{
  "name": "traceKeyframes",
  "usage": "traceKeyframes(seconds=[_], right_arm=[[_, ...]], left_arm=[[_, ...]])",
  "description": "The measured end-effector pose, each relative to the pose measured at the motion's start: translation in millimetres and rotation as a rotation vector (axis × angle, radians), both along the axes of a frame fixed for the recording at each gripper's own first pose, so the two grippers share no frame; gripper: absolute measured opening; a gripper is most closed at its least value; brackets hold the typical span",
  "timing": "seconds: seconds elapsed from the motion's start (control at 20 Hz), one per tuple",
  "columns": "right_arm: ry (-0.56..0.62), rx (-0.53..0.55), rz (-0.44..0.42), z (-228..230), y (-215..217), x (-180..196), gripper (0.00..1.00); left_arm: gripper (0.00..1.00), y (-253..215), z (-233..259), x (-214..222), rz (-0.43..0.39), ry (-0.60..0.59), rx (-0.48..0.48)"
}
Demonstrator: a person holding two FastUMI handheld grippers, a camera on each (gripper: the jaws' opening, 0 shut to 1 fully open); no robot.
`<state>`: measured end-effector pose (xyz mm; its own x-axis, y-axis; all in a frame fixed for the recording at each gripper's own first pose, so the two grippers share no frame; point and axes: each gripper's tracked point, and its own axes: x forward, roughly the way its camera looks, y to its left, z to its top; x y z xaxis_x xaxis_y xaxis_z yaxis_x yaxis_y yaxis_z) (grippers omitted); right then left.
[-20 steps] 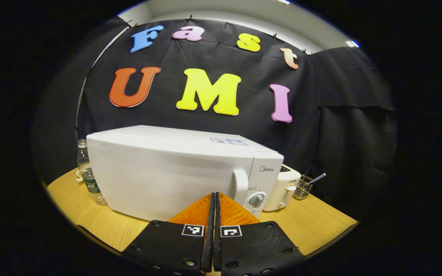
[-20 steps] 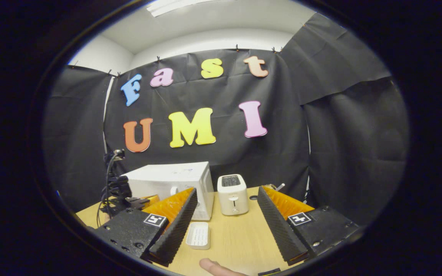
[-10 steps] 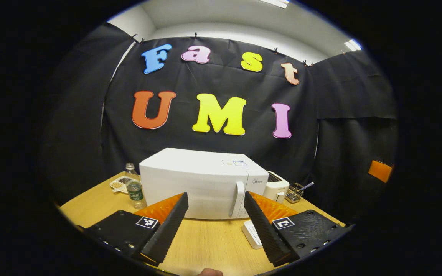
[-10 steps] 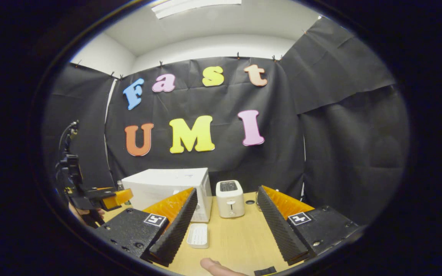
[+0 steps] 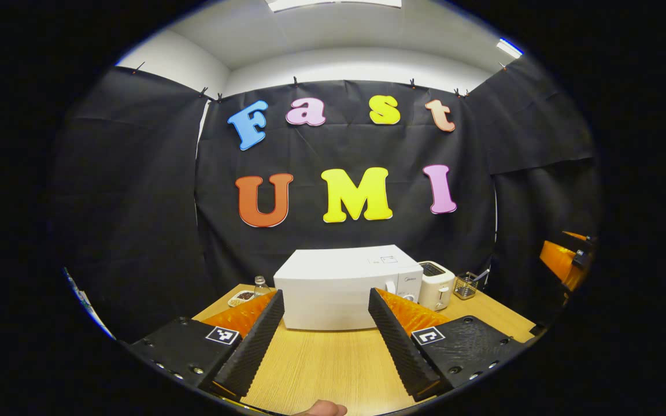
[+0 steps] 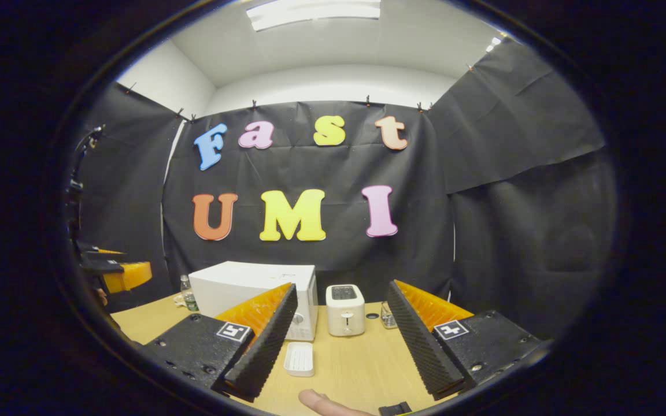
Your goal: Open the microwave oven with the left hand, put the food in, and close the microwave oven.
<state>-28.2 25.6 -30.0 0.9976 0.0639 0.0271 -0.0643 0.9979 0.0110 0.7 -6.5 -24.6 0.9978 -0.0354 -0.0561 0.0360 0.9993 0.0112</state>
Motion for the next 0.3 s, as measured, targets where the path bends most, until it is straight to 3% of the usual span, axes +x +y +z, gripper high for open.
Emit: traceKeyframes(seconds=[0.05,0.1,0.15,0.2,0.25,0.3], right_arm=[[-0.001,-0.012,0.001,2,2,-1,1.00],[-0.010,-0.021,0.006,7,5,-4,0.89],[-0.022,-0.025,0.012,13,7,-5,1.00],[-0.028,-0.024,0.012,16,7,-7,0.89],[-0.029,-0.019,0.009,16,6,-9,0.89],[-0.030,-0.013,0.007,18,5,-11,1.00]], left_arm=[[0.93,4,8,-8,0.007,-0.021,-0.007],[0.93,8,15,-17,0.014,-0.045,-0.007],[0.83,11,21,-25,0.022,-0.068,-0.003],[0.93,14,24,-31,0.031,-0.083,0.001],[0.93,15,26,-37,0.036,-0.095,0.006],[0.93,16,29,-43,0.041,-0.106,0.005]])
